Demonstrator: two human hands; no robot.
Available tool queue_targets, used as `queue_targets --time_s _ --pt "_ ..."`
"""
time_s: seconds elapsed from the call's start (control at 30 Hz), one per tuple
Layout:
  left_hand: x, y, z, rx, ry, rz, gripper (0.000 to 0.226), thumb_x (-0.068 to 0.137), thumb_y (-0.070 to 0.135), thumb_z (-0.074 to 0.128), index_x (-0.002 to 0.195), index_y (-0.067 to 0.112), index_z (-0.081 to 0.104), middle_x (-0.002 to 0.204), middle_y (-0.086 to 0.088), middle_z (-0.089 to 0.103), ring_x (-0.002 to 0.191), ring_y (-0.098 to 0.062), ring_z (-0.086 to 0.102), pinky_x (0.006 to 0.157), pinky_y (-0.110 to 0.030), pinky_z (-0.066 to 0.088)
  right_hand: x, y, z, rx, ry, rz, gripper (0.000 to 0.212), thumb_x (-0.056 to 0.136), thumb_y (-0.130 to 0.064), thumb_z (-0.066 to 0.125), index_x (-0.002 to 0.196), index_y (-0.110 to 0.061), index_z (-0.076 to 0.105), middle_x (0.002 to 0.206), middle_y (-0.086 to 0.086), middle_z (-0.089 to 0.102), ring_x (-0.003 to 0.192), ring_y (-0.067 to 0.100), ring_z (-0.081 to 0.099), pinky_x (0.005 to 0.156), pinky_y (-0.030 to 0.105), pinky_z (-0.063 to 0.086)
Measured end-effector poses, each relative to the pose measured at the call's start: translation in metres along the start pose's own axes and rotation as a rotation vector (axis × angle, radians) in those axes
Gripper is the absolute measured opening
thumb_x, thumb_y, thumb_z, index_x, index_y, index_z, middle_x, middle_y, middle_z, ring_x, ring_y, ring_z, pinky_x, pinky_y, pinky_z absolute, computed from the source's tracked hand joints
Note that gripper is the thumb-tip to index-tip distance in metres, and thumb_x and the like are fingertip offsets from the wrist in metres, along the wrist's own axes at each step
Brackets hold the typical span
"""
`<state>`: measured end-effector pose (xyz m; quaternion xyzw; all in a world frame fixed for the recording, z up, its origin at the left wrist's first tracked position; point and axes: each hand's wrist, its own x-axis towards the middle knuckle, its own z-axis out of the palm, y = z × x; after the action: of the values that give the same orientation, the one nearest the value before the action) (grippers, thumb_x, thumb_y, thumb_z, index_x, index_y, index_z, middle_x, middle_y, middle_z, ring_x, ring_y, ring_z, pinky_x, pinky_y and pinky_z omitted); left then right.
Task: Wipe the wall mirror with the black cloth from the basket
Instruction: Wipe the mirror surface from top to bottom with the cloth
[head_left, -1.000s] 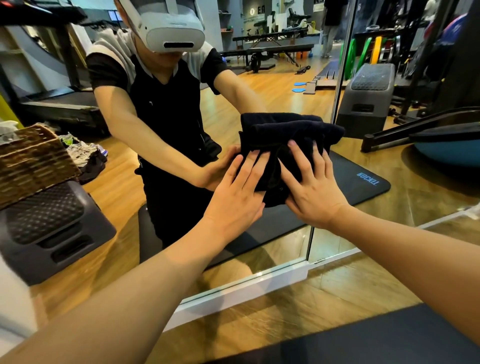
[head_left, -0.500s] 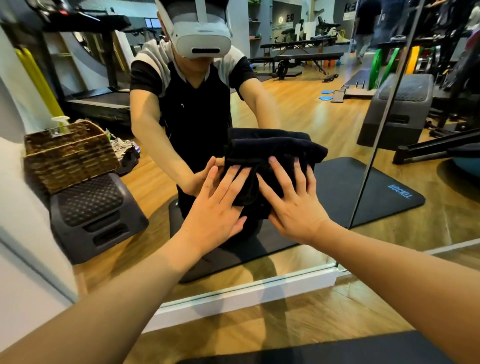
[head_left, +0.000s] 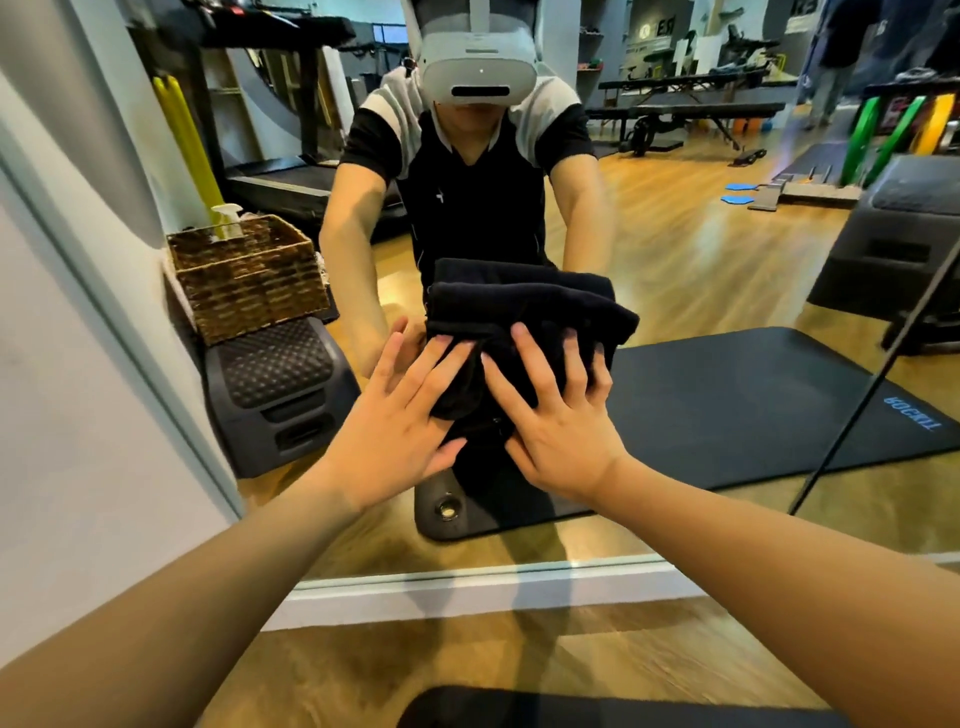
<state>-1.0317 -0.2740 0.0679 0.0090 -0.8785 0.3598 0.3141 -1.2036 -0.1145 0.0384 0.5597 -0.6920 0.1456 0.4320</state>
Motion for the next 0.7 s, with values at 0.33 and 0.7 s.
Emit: queue_targets --time_s 0.33,0.7 --pt "-0.076 -0.068 -0.003 0.053 0.025 -0.012 0.084 0.099 0.05 0.053 0.162 0.009 0.015 0.169 -0.019 -0.002 0.157 -0.036 0.005 0.123 -0.063 0.014 0.043 -0.09 0.016 0.062 -0.025 -0.012 0.091 0.086 -0.047 0.05 0.163 -0.03 0.005 0.168 0.013 0.001 0.149 0.049 -0.007 0.118 0.068 -0.004" --pt "-0.157 -0.132 -0.011 0.219 -0.122 0.029 0.074 0.098 0.044 0.056 0.159 0.011 0.029 0.167 -0.023 0.009 0.153 -0.04 0.019 0.124 -0.064 0.01 0.08 -0.172 0.026 0.127 -0.035 -0.084 0.099 0.084 -0.047 0.063 0.164 -0.028 0.008 0.169 0.013 -0.001 0.149 0.047 -0.008 0.117 0.07 -0.003"
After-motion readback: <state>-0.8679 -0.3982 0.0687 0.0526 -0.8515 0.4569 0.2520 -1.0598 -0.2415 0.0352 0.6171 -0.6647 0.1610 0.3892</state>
